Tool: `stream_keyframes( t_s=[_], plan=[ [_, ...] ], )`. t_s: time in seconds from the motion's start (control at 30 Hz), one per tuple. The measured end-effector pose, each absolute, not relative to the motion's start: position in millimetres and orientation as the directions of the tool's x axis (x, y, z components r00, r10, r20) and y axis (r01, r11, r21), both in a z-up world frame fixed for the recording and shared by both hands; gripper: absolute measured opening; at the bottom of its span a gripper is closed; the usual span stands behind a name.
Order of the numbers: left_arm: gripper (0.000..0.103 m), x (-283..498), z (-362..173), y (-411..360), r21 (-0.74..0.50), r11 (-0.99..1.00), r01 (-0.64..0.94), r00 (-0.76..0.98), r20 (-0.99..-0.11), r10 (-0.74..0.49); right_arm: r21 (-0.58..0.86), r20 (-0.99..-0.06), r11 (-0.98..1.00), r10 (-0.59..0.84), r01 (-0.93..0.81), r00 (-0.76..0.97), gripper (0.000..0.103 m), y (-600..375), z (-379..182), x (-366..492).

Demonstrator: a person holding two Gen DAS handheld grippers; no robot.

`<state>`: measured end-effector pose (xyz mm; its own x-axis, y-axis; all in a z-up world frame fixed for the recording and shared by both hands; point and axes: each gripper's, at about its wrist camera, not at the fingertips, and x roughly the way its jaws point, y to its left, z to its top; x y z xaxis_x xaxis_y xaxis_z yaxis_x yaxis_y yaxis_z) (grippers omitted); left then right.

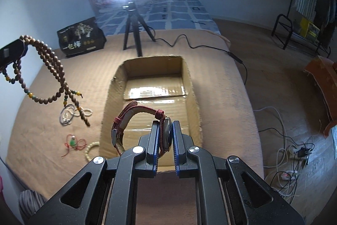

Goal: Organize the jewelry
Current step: 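Carry the necklace with the left tool and the watch with the right tool into the box, releasing both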

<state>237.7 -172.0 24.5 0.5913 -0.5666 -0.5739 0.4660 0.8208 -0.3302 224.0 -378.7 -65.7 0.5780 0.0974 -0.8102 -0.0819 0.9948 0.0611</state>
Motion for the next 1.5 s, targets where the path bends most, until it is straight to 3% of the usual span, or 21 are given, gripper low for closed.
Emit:
stream_keyframes(
  t_s=[0.4, 0.83, 1.5],
  plan=[
    [0.01, 252.3, 5.7, -218.3, -0.327, 0.803, 0.498, 0.543, -0.605, -0.583, 0.062, -0.828, 0.997, 0.071, -0.035, 0.557, 0.01, -401.2, -83.2, 229.4],
    [0.01, 275.9, -55.8, -227.6, -0.314, 0.834, 0.453, 0.479, -0.703, -0.525, 0.076, -0.854, 0.997, 0.076, -0.022, 0.515, 0.01, -399.5, -108.9, 242.2],
    [0.011, 296.8, -93.4, -225.9, -0.297, 0.86, 0.415, 0.415, -0.779, -0.469, 0.046, -0.884, 0.999, 0.05, -0.02, 0.465, 0.012, -390.5, -131.7, 250.0]
  ],
)
